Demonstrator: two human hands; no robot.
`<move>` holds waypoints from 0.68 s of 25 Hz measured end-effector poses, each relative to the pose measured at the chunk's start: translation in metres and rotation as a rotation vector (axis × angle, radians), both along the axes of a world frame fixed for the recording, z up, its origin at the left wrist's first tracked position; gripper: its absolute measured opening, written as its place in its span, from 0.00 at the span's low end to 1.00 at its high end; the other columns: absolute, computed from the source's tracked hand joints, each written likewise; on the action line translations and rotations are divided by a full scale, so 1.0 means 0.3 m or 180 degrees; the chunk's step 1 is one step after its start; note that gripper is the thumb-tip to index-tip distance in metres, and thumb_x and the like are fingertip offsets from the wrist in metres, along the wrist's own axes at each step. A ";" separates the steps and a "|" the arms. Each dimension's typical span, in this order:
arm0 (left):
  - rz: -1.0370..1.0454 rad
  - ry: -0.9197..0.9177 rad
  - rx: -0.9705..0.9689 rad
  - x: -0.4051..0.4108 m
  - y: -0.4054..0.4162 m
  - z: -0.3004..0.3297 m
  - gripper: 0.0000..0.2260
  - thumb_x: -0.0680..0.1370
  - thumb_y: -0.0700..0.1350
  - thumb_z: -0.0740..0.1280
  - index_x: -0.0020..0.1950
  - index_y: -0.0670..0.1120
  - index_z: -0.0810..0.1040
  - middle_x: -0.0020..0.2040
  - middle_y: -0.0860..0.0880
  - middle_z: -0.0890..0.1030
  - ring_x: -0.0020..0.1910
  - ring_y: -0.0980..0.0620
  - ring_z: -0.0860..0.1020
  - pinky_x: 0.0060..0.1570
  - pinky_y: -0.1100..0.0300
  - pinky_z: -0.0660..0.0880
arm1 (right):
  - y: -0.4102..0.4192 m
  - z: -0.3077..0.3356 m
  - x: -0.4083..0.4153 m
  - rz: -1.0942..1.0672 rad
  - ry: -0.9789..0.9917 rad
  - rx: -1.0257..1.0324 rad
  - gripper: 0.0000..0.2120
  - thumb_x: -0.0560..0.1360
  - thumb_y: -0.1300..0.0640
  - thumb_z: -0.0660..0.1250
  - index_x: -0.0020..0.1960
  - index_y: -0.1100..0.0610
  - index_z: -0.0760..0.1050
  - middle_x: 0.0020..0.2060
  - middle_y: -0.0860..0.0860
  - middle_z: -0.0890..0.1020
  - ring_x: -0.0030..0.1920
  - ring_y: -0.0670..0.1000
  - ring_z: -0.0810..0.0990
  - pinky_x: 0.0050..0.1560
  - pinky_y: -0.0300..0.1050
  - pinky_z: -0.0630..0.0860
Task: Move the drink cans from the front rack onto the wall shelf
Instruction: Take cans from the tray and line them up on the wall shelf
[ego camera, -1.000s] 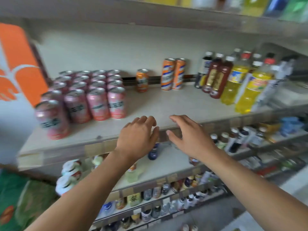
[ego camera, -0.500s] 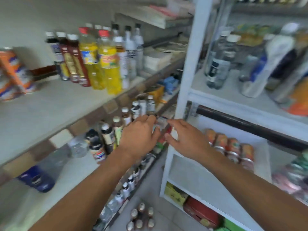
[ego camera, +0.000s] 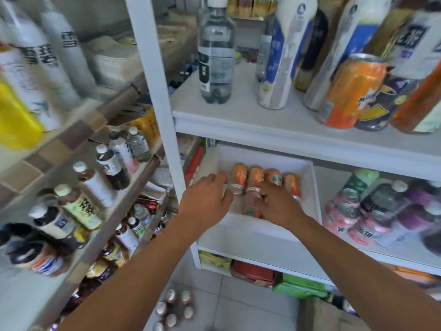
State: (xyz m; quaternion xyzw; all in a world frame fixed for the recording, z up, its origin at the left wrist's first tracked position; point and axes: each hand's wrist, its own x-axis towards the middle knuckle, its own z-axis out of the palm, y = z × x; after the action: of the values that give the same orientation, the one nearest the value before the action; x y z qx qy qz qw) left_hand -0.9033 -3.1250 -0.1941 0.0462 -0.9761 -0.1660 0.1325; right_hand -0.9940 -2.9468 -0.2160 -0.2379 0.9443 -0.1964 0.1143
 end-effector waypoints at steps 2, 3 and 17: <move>-0.0070 -0.0098 -0.0017 -0.043 0.015 -0.033 0.13 0.80 0.52 0.58 0.62 0.49 0.71 0.54 0.49 0.79 0.52 0.48 0.78 0.47 0.50 0.78 | 0.037 -0.045 -0.027 -0.0139 -0.0167 0.0104 0.08 0.80 0.50 0.61 0.53 0.53 0.74 0.50 0.55 0.82 0.51 0.56 0.80 0.43 0.43 0.70; -0.0099 -0.0138 -0.0023 -0.062 0.023 -0.047 0.13 0.80 0.52 0.58 0.62 0.49 0.71 0.54 0.49 0.80 0.53 0.48 0.79 0.47 0.50 0.78 | 0.050 -0.067 -0.040 -0.0210 -0.0225 0.0150 0.06 0.80 0.51 0.61 0.51 0.53 0.74 0.50 0.55 0.82 0.50 0.56 0.81 0.40 0.41 0.68; -0.0228 -0.0592 0.0281 -0.202 0.082 -0.171 0.12 0.80 0.52 0.59 0.62 0.51 0.71 0.54 0.51 0.80 0.50 0.49 0.79 0.47 0.53 0.78 | 0.093 -0.317 -0.196 -0.1040 -0.0661 0.0308 0.17 0.74 0.55 0.71 0.60 0.56 0.73 0.51 0.52 0.80 0.44 0.50 0.75 0.37 0.38 0.68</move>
State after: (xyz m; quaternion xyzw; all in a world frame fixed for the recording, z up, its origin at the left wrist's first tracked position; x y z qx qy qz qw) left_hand -0.9640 -3.1004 -0.2455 0.0324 -0.9769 -0.2085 0.0331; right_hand -1.0529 -2.9189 -0.3112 -0.0542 0.9619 -0.1902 0.1889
